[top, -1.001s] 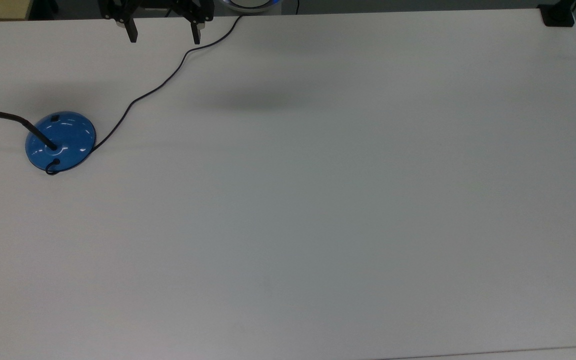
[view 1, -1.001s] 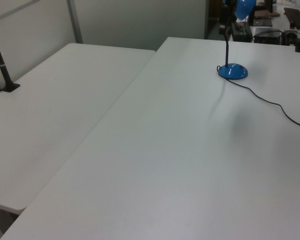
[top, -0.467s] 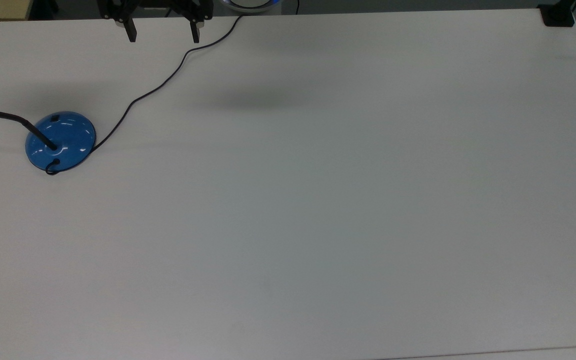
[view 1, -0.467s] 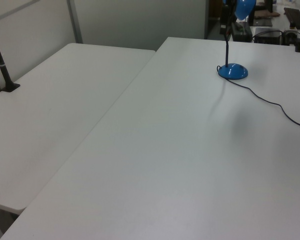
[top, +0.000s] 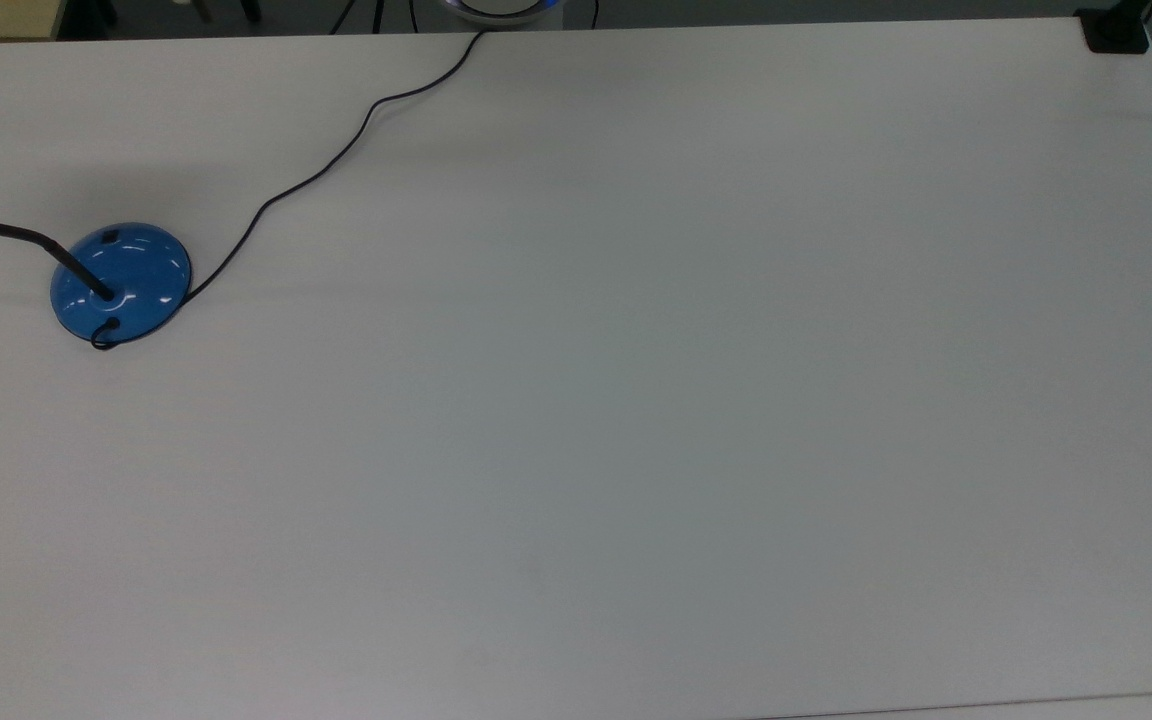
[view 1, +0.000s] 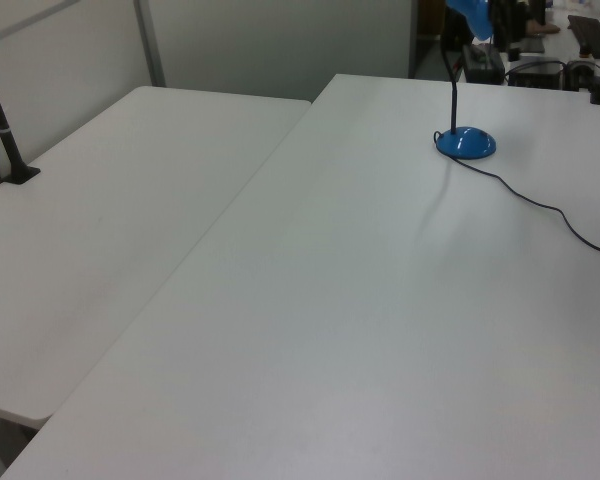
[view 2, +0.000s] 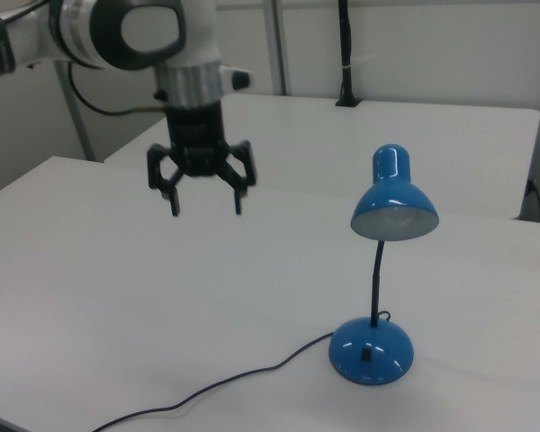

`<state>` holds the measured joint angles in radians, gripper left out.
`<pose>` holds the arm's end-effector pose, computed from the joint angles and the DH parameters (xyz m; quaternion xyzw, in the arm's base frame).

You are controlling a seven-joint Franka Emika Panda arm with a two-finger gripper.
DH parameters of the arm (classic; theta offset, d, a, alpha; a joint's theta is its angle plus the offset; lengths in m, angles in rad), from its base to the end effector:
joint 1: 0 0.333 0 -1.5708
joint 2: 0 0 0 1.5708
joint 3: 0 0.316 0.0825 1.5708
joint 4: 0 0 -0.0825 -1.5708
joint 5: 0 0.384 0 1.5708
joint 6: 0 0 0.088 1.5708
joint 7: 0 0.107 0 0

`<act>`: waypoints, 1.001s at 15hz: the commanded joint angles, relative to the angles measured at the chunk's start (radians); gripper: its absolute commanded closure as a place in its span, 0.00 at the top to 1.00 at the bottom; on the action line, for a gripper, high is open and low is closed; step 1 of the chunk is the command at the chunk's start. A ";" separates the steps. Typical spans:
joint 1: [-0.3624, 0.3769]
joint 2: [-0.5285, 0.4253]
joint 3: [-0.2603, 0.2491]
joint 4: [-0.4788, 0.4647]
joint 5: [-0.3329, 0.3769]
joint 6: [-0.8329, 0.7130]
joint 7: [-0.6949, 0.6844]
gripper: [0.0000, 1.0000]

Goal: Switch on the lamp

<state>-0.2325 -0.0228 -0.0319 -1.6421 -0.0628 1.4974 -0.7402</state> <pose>0.5166 -0.1474 0.5979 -0.9696 -0.2348 0.0683 0.0021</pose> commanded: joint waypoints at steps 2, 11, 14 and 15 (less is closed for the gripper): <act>-0.134 -0.045 -0.026 -0.134 -0.017 0.053 -0.149 0.88; -0.212 -0.026 -0.158 -0.485 0.107 0.709 -0.176 0.00; -0.223 0.044 -0.158 -0.531 0.156 0.895 -0.174 0.00; -0.228 0.076 -0.158 -0.544 0.222 0.985 -0.174 0.00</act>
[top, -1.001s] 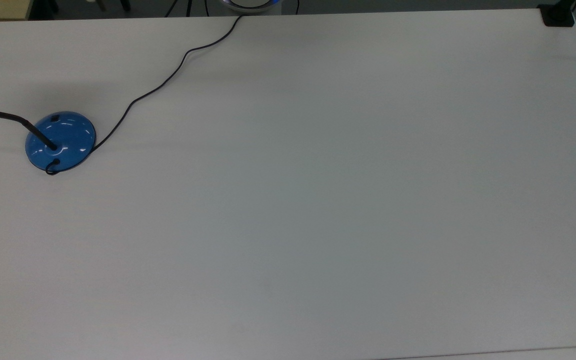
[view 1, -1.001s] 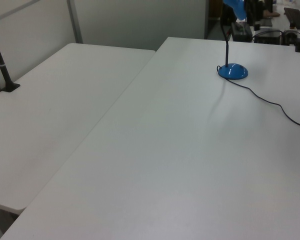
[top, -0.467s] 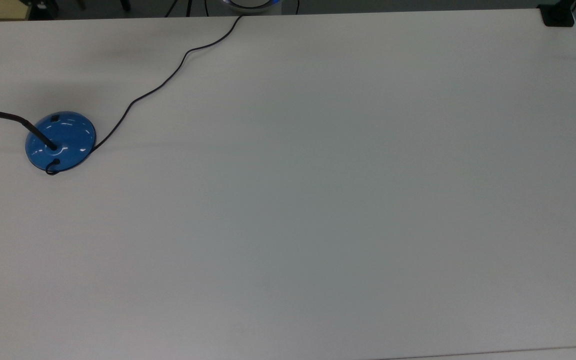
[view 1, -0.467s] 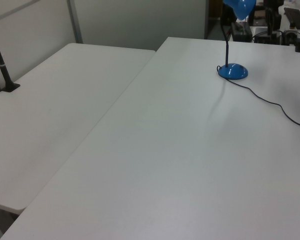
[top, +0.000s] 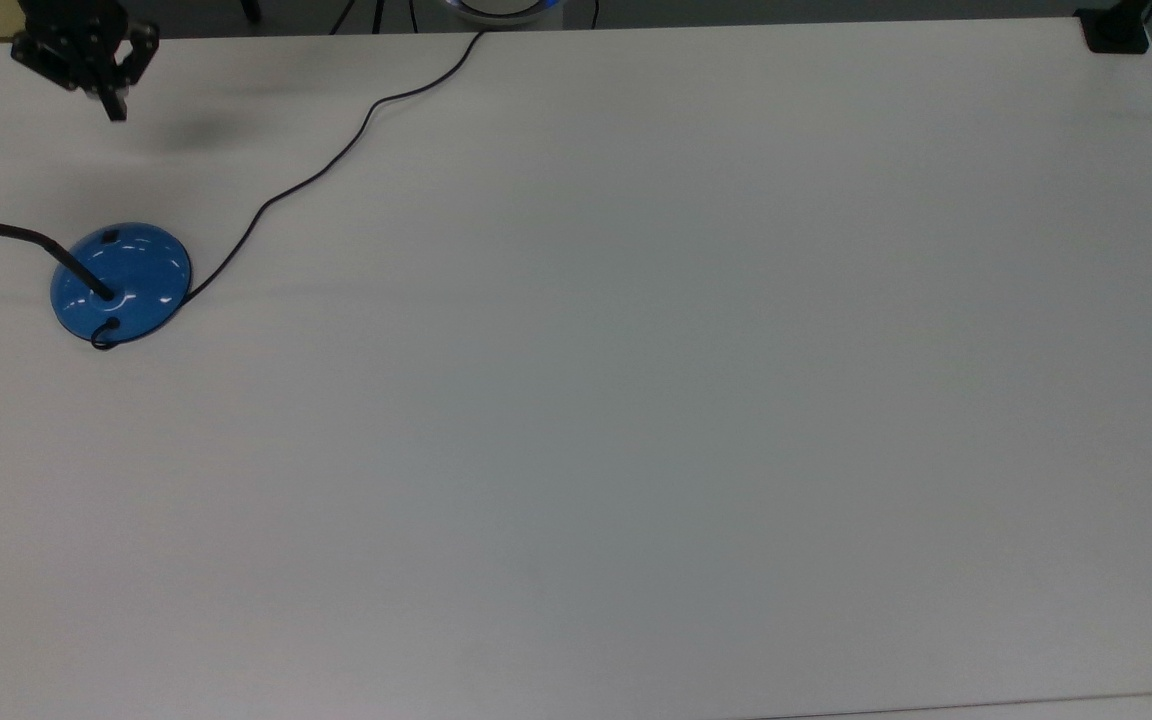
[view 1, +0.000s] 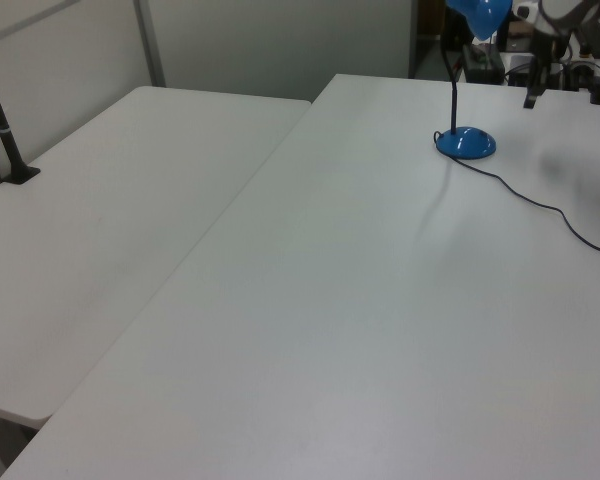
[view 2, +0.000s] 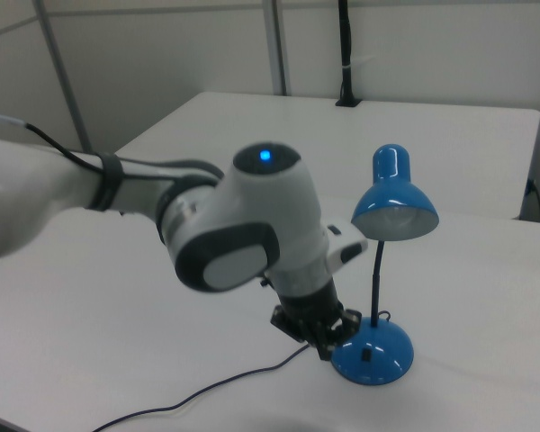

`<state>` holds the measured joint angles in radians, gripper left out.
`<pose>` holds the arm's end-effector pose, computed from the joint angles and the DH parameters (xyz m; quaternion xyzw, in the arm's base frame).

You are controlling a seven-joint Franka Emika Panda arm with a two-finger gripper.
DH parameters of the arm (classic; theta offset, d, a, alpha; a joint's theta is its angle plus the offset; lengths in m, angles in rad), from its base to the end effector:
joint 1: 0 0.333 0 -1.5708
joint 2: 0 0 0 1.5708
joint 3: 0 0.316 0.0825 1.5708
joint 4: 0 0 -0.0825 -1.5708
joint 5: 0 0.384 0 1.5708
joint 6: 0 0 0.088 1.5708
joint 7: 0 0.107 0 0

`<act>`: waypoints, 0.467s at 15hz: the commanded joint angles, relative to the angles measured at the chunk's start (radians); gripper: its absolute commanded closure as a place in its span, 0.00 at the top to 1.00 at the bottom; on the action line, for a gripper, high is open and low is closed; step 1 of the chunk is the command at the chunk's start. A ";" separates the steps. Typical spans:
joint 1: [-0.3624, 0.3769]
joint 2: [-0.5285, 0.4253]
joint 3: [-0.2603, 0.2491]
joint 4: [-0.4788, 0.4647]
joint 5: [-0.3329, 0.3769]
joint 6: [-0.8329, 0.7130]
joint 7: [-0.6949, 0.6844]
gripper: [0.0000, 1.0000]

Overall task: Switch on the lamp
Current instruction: 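Move the gripper over the blue lamp base toward its switch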

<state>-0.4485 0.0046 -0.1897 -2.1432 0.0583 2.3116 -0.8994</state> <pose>0.4465 -0.3297 0.4171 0.9901 0.1121 0.0745 0.0406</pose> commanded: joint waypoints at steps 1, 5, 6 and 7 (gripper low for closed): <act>-0.016 0.082 -0.001 -0.046 0.159 0.233 -0.015 0.00; -0.012 0.152 0.006 -0.034 0.322 0.367 -0.015 0.00; -0.006 0.166 0.009 -0.024 0.363 0.385 -0.015 0.00; -0.002 0.172 0.010 -0.009 0.399 0.388 -0.015 0.00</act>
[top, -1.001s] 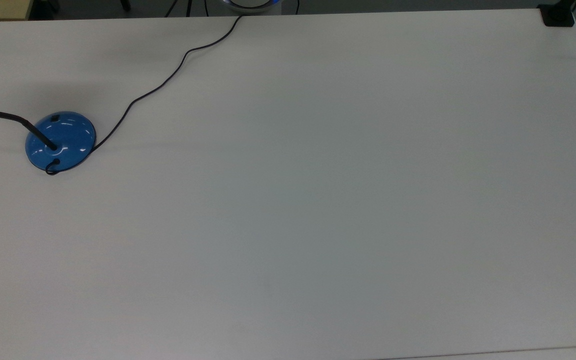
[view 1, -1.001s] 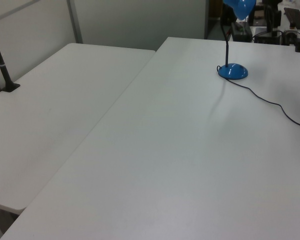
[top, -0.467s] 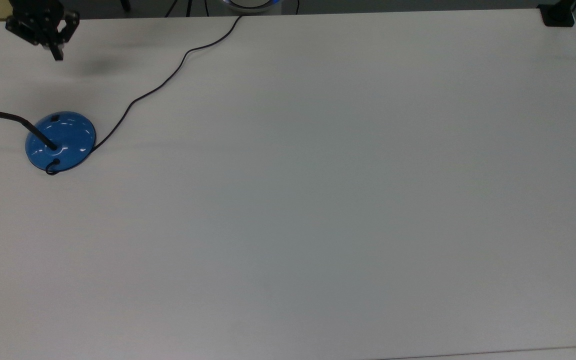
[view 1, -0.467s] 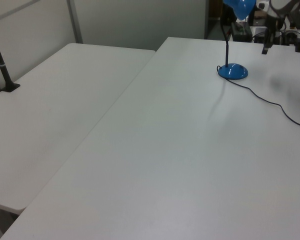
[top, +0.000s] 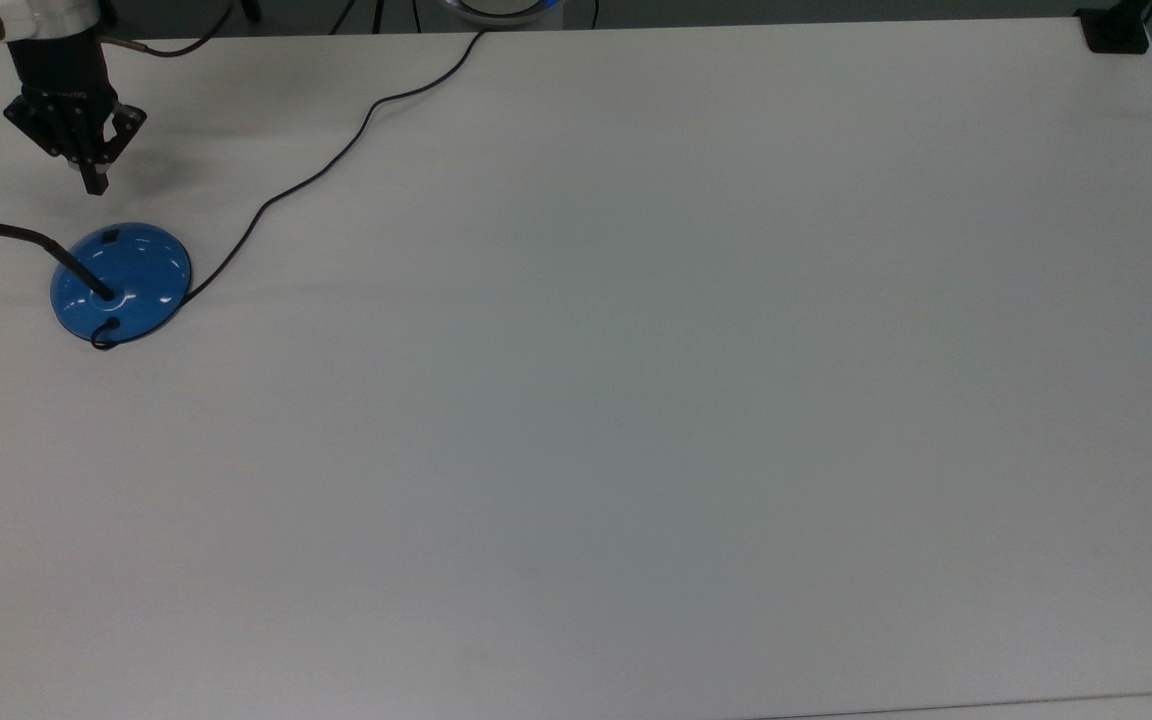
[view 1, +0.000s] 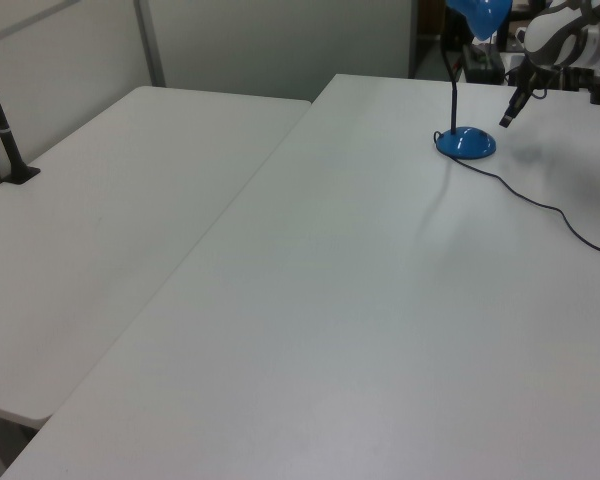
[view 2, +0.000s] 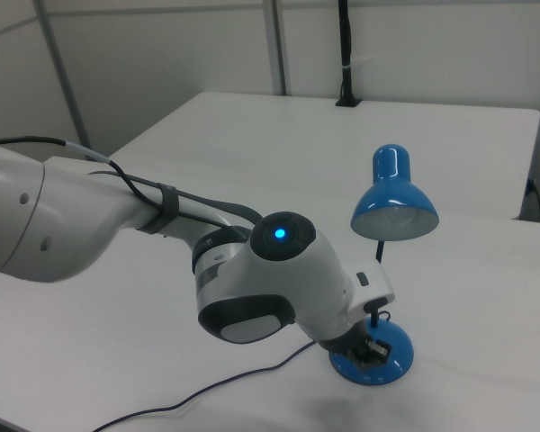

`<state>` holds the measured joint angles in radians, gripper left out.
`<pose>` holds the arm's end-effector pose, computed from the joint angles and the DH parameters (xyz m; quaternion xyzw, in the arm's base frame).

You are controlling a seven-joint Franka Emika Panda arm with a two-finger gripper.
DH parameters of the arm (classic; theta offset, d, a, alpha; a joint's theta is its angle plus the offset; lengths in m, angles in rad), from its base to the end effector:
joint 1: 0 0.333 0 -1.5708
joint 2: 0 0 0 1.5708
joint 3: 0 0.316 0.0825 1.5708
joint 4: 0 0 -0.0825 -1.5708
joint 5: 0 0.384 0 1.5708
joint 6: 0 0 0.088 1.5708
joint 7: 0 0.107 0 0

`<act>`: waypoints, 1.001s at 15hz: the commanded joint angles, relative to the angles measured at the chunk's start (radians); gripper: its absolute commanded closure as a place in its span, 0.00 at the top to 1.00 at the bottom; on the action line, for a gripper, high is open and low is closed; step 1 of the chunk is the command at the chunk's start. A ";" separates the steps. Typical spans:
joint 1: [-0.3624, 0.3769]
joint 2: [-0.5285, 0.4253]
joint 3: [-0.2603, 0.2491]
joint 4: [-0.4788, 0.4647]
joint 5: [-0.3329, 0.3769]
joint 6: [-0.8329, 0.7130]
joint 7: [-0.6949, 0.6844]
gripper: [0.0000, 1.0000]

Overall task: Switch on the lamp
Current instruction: 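Move the gripper over the blue lamp base toward its switch, then lower the gripper and press the switch on the lamp base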

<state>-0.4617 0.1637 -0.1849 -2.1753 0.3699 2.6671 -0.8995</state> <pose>0.4599 -0.3580 0.3514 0.9816 -0.0203 0.1840 0.0461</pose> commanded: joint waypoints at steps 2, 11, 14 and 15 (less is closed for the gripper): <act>0.011 0.031 0.018 0.037 0.106 0.043 -0.013 0.00; 0.038 0.114 0.036 0.091 0.141 0.093 0.002 0.00; 0.040 0.123 0.039 0.091 0.141 0.096 0.001 0.00; 0.040 0.123 0.039 0.091 0.139 0.096 0.001 0.00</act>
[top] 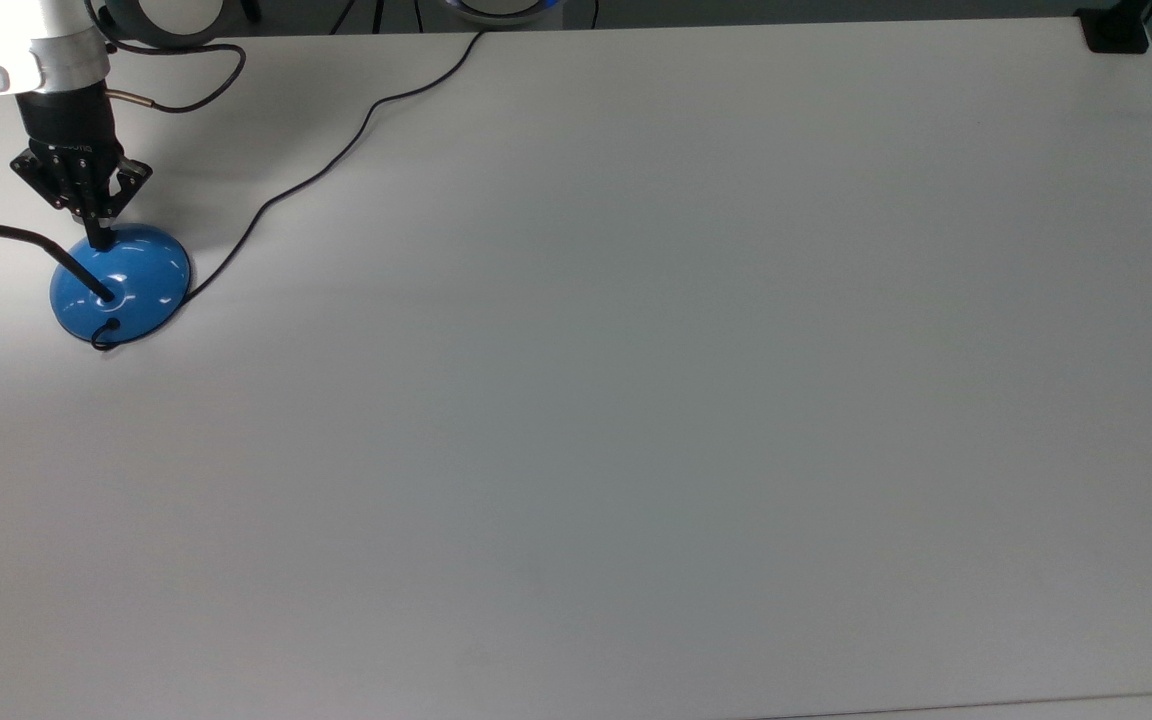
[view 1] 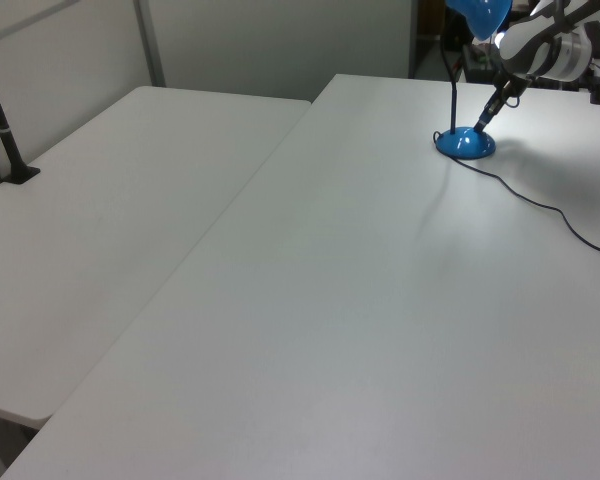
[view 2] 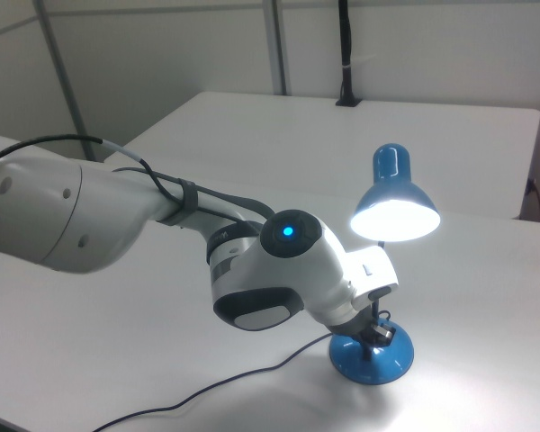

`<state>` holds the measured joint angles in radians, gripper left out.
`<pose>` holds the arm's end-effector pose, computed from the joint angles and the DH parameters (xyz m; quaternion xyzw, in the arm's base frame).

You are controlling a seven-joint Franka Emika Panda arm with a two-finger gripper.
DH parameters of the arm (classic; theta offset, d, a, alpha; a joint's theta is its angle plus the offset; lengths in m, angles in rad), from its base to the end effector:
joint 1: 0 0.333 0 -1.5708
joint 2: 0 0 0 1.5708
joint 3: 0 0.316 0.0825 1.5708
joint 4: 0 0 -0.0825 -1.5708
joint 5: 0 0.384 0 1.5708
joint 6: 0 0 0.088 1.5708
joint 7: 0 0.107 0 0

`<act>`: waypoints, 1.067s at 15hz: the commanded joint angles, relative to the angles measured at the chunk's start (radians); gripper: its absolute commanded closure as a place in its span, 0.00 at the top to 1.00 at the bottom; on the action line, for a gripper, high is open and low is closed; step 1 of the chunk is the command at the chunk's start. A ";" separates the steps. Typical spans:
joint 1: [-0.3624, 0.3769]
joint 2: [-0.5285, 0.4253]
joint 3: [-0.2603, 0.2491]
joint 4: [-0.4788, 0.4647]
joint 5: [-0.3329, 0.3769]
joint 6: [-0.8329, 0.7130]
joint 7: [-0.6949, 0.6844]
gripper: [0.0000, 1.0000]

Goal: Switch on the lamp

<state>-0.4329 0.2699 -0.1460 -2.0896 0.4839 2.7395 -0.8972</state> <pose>0.5034 -0.3470 0.3338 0.9745 -0.0386 0.2172 0.0408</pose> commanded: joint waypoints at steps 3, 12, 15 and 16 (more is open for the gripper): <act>0.010 0.002 0.000 0.005 0.025 0.014 -0.003 0.00; -0.056 -0.138 -0.012 0.005 -0.255 -0.406 -0.055 0.00; -0.069 -0.211 -0.026 0.095 -0.391 -0.721 -0.058 0.00; -0.069 -0.219 -0.026 0.141 -0.395 -0.812 -0.057 0.00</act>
<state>-0.5034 0.1144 -0.1644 -2.0375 0.1446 2.1761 -0.9325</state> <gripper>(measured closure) 0.991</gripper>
